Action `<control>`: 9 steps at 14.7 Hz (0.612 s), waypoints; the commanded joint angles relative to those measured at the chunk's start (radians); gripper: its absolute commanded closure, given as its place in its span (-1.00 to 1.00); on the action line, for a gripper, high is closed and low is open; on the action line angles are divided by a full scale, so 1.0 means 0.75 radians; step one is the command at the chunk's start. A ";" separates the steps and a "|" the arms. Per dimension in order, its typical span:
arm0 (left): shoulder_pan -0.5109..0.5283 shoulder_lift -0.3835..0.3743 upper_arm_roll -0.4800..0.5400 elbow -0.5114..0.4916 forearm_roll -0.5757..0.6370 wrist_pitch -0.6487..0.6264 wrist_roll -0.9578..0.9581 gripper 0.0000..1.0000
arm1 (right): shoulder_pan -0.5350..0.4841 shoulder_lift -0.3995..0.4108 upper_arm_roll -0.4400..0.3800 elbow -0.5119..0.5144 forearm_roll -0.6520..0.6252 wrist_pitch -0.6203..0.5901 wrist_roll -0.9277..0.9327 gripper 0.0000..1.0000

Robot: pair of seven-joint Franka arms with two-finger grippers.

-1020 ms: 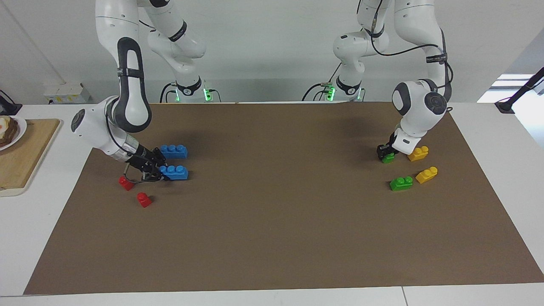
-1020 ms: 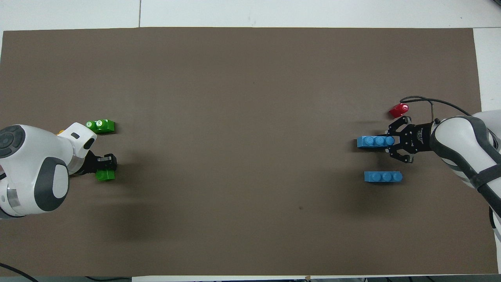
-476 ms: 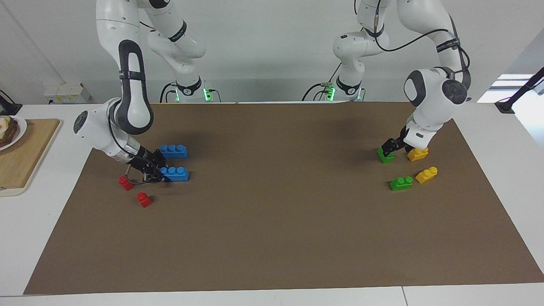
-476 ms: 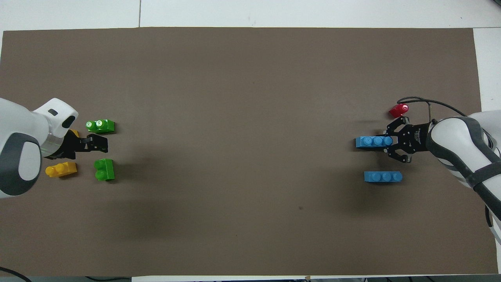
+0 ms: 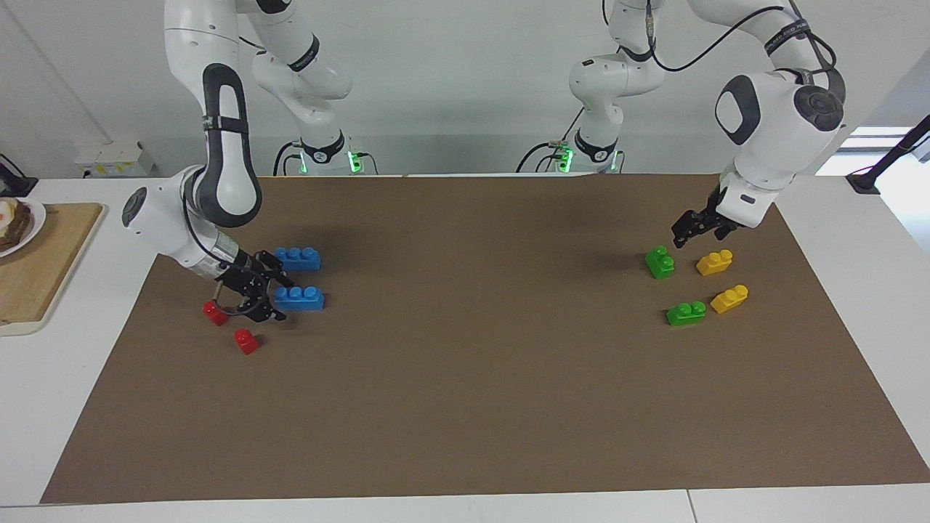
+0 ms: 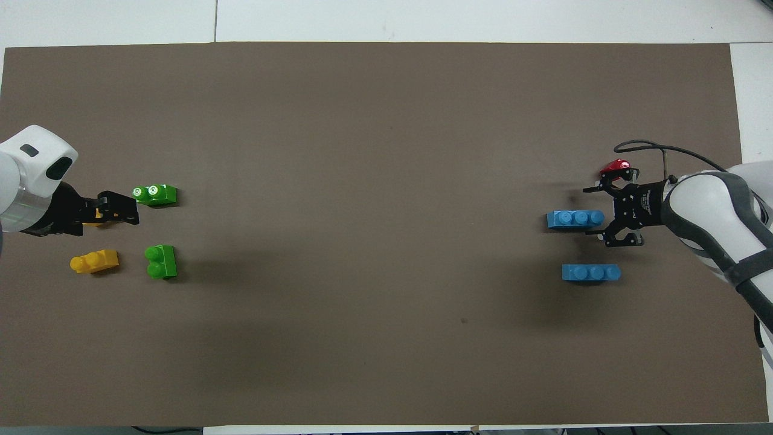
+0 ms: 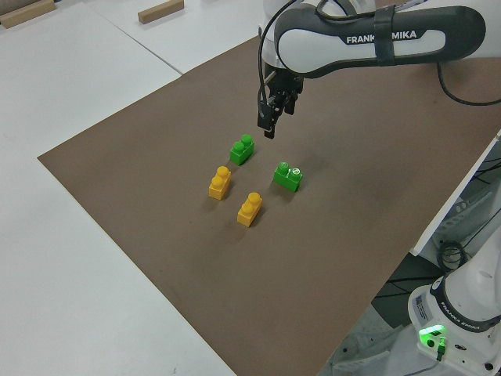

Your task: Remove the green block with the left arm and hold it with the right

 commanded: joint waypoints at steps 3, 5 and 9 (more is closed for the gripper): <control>-0.016 -0.049 0.004 0.079 -0.002 -0.156 0.006 -1.00 | -0.020 -0.064 0.002 0.119 -0.026 -0.151 0.068 -0.86; -0.075 -0.043 0.018 0.148 -0.002 -0.241 0.002 -1.00 | -0.026 -0.087 0.002 0.182 -0.038 -0.212 0.089 -0.89; -0.206 0.012 0.093 0.291 -0.005 -0.335 -0.005 -1.00 | -0.016 -0.077 0.004 0.417 -0.230 -0.368 0.073 -0.90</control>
